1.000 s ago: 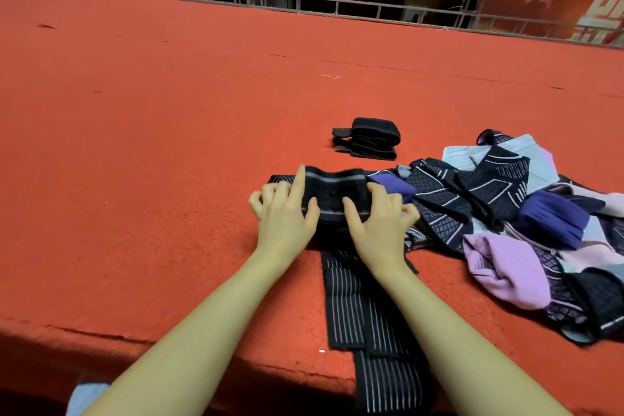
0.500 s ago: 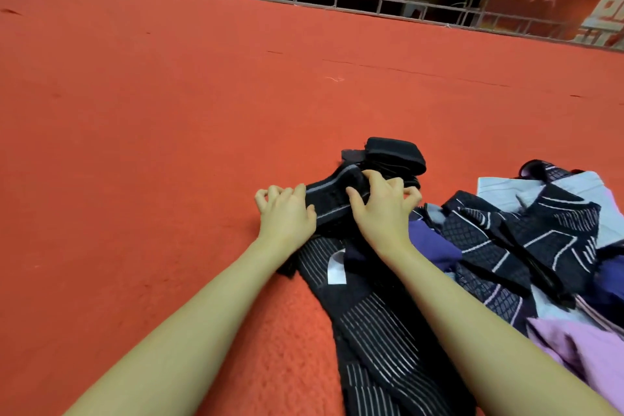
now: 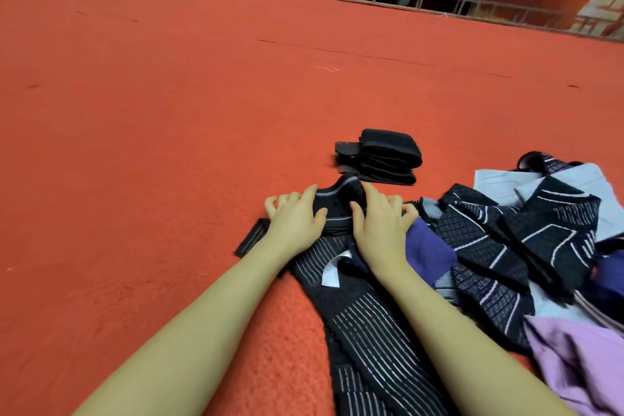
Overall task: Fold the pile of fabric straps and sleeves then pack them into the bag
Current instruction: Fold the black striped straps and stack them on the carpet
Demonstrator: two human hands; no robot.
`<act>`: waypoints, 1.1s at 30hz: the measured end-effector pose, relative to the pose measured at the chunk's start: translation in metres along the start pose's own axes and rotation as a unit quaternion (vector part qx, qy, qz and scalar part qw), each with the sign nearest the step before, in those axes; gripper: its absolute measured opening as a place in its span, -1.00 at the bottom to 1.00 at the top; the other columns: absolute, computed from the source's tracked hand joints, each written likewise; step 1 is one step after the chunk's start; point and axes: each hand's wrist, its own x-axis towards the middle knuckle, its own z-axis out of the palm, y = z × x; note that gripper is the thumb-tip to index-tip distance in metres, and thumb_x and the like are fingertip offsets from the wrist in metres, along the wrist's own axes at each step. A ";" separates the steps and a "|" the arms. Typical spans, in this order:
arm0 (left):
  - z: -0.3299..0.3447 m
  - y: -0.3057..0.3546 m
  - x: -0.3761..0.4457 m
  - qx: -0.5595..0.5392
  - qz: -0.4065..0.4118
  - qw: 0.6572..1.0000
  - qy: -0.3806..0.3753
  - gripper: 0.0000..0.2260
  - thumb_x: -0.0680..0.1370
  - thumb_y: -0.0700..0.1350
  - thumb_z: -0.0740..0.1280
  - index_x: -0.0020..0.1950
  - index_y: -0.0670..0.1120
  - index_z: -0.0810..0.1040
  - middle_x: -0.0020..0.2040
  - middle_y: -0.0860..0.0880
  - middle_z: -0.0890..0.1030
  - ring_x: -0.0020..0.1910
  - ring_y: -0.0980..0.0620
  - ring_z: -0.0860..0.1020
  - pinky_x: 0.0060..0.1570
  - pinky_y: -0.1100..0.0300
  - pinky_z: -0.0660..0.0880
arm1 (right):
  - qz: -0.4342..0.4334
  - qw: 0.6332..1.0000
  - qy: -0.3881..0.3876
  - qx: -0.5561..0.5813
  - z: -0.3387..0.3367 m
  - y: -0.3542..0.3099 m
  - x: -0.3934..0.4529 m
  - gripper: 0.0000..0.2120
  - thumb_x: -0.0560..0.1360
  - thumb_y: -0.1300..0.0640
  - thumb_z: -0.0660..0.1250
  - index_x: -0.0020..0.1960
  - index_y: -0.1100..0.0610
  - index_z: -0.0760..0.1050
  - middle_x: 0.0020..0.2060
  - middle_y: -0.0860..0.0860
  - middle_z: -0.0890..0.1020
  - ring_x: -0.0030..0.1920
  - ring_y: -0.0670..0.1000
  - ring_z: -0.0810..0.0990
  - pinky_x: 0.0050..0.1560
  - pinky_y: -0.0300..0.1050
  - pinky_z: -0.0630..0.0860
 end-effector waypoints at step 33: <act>-0.045 -0.022 0.056 0.029 0.042 0.978 0.202 -0.57 0.63 0.06 0.15 0.48 -0.01 0.23 -0.07 -0.01 0.58 0.14 -0.09 0.39 0.12 0.05 0.06 | -0.085 0.995 0.059 -0.003 0.018 -0.033 0.077 -0.72 0.53 0.12 0.33 0.16 0.26 0.48 -0.25 0.08 0.59 -0.08 0.20 0.50 -0.02 0.03 0.10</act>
